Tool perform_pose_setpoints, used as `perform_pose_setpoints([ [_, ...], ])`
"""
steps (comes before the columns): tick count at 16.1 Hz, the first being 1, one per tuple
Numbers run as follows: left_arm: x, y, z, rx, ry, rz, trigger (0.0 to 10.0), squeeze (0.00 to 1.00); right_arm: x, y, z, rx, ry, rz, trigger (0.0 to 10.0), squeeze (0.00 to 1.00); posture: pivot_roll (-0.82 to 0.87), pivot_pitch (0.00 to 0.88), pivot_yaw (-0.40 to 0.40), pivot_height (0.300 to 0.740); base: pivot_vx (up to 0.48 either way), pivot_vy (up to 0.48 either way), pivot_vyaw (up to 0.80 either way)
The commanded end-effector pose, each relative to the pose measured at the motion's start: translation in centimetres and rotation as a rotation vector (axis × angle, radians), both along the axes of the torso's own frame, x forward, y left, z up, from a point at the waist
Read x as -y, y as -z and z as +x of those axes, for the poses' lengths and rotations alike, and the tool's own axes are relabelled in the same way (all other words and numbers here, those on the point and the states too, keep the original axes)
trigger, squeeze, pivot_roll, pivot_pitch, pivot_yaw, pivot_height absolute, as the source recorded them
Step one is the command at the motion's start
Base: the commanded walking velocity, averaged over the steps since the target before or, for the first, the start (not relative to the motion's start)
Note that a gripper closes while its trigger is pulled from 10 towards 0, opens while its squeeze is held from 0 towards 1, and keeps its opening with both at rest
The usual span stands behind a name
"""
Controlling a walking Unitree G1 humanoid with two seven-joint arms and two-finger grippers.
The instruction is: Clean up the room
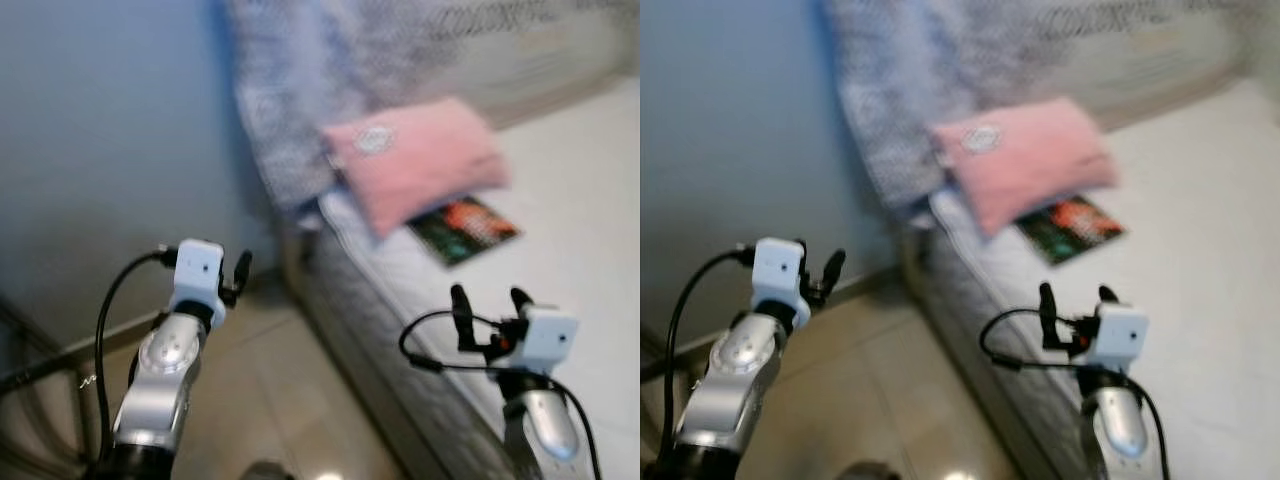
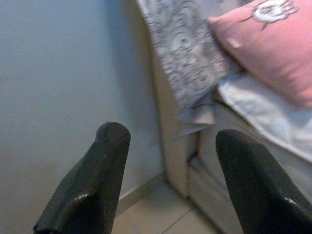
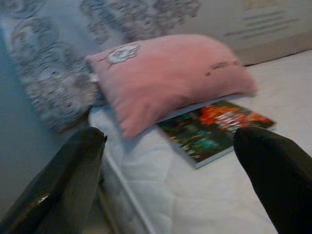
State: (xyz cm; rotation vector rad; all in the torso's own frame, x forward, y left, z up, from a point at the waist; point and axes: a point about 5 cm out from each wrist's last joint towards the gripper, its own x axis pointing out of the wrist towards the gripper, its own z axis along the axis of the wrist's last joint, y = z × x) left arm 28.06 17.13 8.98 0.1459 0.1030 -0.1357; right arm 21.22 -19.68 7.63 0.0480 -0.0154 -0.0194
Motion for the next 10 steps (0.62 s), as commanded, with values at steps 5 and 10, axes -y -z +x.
perform_pose_setpoints([
  [5, 2.5, -0.9, -0.2, 0.075, 0.143, 0.103, 10.0, 0.00, 0.5, 0.8, -0.5, -0.045, 0.001, 0.012, 10.0, 0.18, 0.10, 0.021, -0.006, 0.740, 0.000, 0.000, 0.50],
  [10, 1.3, 0.5, -0.5, -0.049, 0.051, -0.065, 10.0, 0.00, 0.8, 1.0, -1.1, -0.051, 0.018, 0.008, 10.0, 0.20, 0.09, 0.030, -0.008, 0.740, 0.000, 0.000, 0.44],
])
